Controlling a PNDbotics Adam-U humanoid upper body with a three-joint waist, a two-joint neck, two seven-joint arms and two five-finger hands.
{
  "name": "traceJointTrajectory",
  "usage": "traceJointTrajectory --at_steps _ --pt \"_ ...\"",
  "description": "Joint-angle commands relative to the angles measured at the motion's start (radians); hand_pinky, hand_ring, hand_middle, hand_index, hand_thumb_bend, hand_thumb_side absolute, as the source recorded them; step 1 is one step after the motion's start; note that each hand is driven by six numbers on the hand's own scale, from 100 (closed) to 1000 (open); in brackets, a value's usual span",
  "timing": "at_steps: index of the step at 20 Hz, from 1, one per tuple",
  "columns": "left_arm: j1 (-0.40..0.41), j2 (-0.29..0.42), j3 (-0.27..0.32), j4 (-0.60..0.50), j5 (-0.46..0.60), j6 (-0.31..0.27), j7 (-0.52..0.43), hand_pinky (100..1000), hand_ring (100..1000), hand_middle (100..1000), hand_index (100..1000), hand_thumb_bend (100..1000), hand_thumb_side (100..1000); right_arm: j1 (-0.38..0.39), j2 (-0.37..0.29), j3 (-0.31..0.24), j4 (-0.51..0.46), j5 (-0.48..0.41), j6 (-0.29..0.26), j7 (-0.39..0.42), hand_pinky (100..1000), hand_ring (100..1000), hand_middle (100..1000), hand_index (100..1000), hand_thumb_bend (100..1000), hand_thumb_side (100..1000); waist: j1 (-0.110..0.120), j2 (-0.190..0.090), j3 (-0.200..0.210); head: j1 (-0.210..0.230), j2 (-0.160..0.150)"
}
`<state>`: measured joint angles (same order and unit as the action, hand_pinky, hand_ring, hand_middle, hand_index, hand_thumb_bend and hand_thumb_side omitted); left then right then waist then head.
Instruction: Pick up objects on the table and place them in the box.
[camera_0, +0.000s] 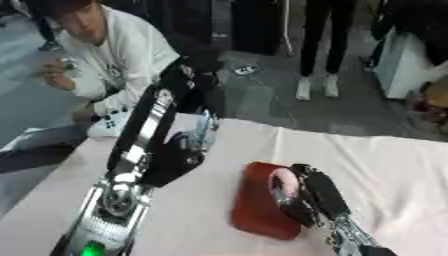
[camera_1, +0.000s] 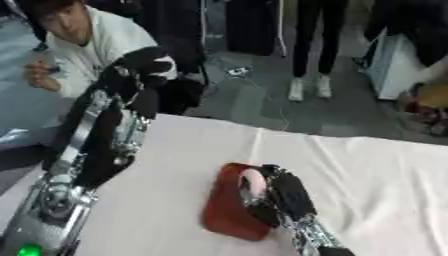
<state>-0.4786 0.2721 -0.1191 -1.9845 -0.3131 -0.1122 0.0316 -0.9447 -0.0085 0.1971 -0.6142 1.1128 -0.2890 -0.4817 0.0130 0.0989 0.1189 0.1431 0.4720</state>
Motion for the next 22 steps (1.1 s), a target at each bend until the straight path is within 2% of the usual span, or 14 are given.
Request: traceJointTrajectory --at_steps 1,4,5,6,15,16,17,18,19,20,21,22 --pt "-0.021 0.007 0.000 -0.015 0.002 -0.002 -0.002 807 830 887 931 100 740 -0.031 -0.009 -0.002 -0.013 0.007 -0.003 0.006 109 491 630 733 100 874 0.002 -0.013 0.002 0.014 -0.006" --pt "-0.021 0.007 0.000 -0.015 0.003 -0.003 -0.002 807 830 887 931 100 740 -0.032 -0.009 -0.003 -0.014 0.016 0.003 0.015 184 530 681 763 122 869 0.001 -0.014 0.002 0.016 -0.006" --pt "-0.021 0.008 0.000 -0.015 0.003 -0.003 -0.002 807 830 887 931 100 740 -0.032 -0.009 -0.003 -0.015 0.018 0.006 0.017 165 521 671 757 119 870 0.001 -0.014 0.002 0.016 -0.006" --pt "-0.021 0.008 0.000 -0.015 0.003 -0.003 -0.002 807 830 887 931 100 740 -0.032 -0.009 -0.003 -0.016 0.019 0.008 0.019 225 549 706 781 142 864 0.001 -0.014 0.002 0.016 -0.007" --pt "-0.021 0.007 0.000 -0.015 0.003 -0.004 -0.003 807 830 887 931 100 740 -0.034 -0.011 -0.007 -0.013 0.033 0.035 0.039 320 612 781 844 237 872 0.001 -0.014 0.001 0.020 -0.006" --pt "-0.021 0.008 0.000 -0.015 0.003 -0.004 -0.003 807 830 887 931 100 740 -0.034 -0.011 -0.008 -0.013 0.034 0.037 0.041 367 642 805 867 262 879 0.001 -0.014 0.001 0.020 -0.006" --pt "-0.021 0.008 0.000 -0.015 0.003 -0.004 -0.003 807 830 887 931 100 740 -0.035 -0.012 -0.008 -0.014 0.036 0.040 0.042 356 635 799 862 258 878 0.001 -0.014 0.001 0.020 -0.007" --pt "-0.021 0.008 0.000 -0.015 0.003 -0.004 -0.002 807 830 887 931 100 740 -0.035 -0.013 -0.008 -0.014 0.037 0.042 0.045 444 686 837 895 312 892 0.001 -0.014 0.001 0.021 -0.007" --pt "-0.021 0.008 0.000 -0.015 0.003 -0.004 -0.002 807 830 887 931 100 740 -0.035 -0.013 -0.008 -0.014 0.038 0.045 0.048 436 683 835 892 307 891 0.001 -0.014 0.001 0.021 -0.007" --pt "-0.021 0.008 0.000 -0.015 0.003 -0.004 -0.002 807 830 887 931 100 740 -0.035 -0.013 -0.009 -0.014 0.038 0.047 0.051 505 713 855 913 345 907 0.001 -0.014 0.001 0.022 -0.007" --pt "-0.021 0.008 0.000 -0.015 0.003 -0.004 -0.002 807 830 887 931 100 740 -0.036 -0.013 -0.009 -0.014 0.038 0.048 0.055 486 704 850 907 329 903 0.001 -0.014 0.000 0.022 -0.007" --pt "-0.021 0.008 0.000 -0.015 0.003 -0.005 -0.002 807 830 887 931 100 740 -0.036 -0.014 -0.008 -0.014 0.038 0.048 0.058 578 747 877 944 402 935 0.001 -0.014 0.000 0.023 -0.007"
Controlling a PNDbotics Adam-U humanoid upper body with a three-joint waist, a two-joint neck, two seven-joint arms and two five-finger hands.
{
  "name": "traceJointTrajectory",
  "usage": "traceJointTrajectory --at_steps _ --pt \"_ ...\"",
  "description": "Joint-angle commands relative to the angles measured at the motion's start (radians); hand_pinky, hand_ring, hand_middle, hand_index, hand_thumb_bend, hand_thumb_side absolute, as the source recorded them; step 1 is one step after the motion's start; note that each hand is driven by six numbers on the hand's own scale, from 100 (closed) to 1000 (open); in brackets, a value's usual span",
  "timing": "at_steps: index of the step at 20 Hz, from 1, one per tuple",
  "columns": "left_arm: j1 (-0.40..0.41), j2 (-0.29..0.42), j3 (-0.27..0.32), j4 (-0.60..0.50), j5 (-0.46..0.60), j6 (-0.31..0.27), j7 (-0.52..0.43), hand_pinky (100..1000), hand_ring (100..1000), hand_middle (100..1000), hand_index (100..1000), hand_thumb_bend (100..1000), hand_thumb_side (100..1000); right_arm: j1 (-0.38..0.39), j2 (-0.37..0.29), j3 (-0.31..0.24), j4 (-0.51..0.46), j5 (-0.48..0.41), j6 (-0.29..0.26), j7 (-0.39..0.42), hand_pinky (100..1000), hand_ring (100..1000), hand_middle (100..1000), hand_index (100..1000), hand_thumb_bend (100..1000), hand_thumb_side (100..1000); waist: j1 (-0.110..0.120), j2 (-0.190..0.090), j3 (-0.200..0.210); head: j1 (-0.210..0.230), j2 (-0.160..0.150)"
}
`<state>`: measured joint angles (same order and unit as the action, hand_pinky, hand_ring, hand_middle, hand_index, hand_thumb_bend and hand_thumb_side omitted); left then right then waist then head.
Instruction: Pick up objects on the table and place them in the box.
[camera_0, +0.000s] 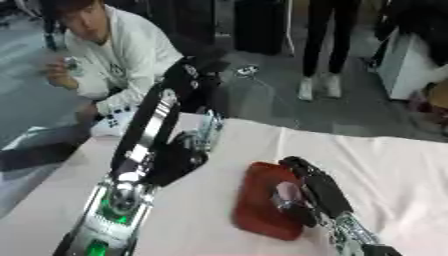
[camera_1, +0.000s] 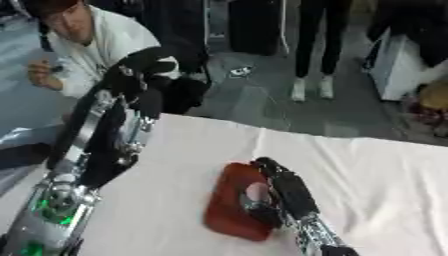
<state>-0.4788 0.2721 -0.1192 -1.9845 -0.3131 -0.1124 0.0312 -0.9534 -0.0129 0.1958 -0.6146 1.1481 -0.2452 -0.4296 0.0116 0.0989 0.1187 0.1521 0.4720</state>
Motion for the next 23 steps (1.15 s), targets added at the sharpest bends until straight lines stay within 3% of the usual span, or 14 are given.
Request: traceJointTrajectory --at_steps 1,2,3,4,5,6,10,11,16,18,19,20,21,23 --pt "-0.021 0.008 0.000 -0.015 0.003 -0.004 -0.002 806 830 887 931 100 740 -0.027 -0.009 -0.006 -0.014 0.003 0.002 0.012 594 753 882 953 420 943 0.002 -0.014 0.000 0.014 -0.007" --pt "-0.021 0.008 0.000 -0.015 0.004 -0.004 -0.002 806 830 887 931 100 740 -0.028 -0.009 -0.005 -0.014 0.003 -0.001 0.019 670 781 904 986 499 951 0.002 -0.015 0.000 0.015 -0.007" --pt "-0.021 0.009 0.000 -0.015 0.004 -0.004 -0.002 806 830 887 931 100 740 -0.028 -0.010 -0.005 -0.014 0.002 -0.005 0.028 678 783 906 989 507 952 0.003 -0.015 0.000 0.015 -0.007" --pt "-0.021 0.009 0.000 -0.015 0.003 -0.004 -0.002 806 830 887 931 100 740 -0.028 -0.010 -0.006 -0.014 0.001 -0.008 0.035 740 805 923 1000 564 962 0.003 -0.015 0.000 0.016 -0.007" --pt "-0.021 0.009 0.000 -0.015 0.003 -0.004 -0.002 806 830 887 931 100 740 -0.028 -0.010 -0.007 -0.015 -0.001 -0.010 0.041 728 801 920 1000 594 960 0.003 -0.015 0.000 0.016 -0.007" --pt "-0.021 0.009 0.000 -0.015 0.003 -0.004 -0.002 806 830 887 931 100 740 -0.028 -0.011 -0.008 -0.015 -0.004 -0.013 0.045 799 828 939 1000 614 945 0.003 -0.015 0.000 0.017 -0.007" --pt "-0.020 0.009 0.000 -0.015 0.003 -0.004 -0.002 806 830 887 931 100 740 -0.028 -0.012 -0.011 -0.019 -0.018 -0.023 0.053 847 851 964 1000 631 929 0.003 -0.015 -0.001 0.020 -0.007" --pt "-0.020 0.009 0.000 -0.015 0.003 -0.004 -0.001 806 830 887 931 100 740 -0.028 -0.013 -0.011 -0.020 -0.024 -0.024 0.053 848 851 964 1000 651 890 0.003 -0.015 -0.002 0.020 -0.007" --pt "-0.012 0.016 0.002 -0.015 0.000 -0.001 0.000 806 830 887 931 100 740 -0.029 -0.029 0.002 -0.068 -0.080 -0.040 0.034 799 824 949 1000 620 908 0.000 -0.020 -0.011 0.026 -0.003" --pt "-0.004 0.024 0.005 -0.015 -0.002 0.001 0.001 805 830 887 931 100 740 -0.031 -0.060 0.023 -0.134 -0.139 -0.054 0.028 760 804 925 1000 612 891 -0.003 -0.025 -0.021 0.030 0.003" --pt "0.002 0.029 0.006 -0.015 -0.004 0.003 0.002 805 829 887 931 100 740 -0.031 -0.085 0.040 -0.185 -0.182 -0.062 0.028 718 786 900 1000 623 863 -0.005 -0.028 -0.028 0.030 0.006" --pt "0.006 0.033 0.007 -0.015 -0.006 0.005 0.003 805 829 887 931 100 740 -0.028 -0.114 0.060 -0.243 -0.227 -0.066 0.034 639 763 877 973 611 890 -0.007 -0.030 -0.034 0.031 0.007" --pt "0.014 0.040 0.009 -0.015 -0.008 0.007 0.004 805 829 887 931 100 741 -0.021 -0.150 0.082 -0.319 -0.271 -0.072 0.042 581 742 858 958 660 789 -0.009 -0.034 -0.044 0.034 0.010" --pt "0.030 0.055 0.014 -0.015 -0.014 0.013 0.008 804 829 887 931 100 741 0.007 -0.221 0.114 -0.481 -0.369 -0.060 0.070 496 697 824 925 633 773 -0.014 -0.041 -0.064 0.035 0.013"
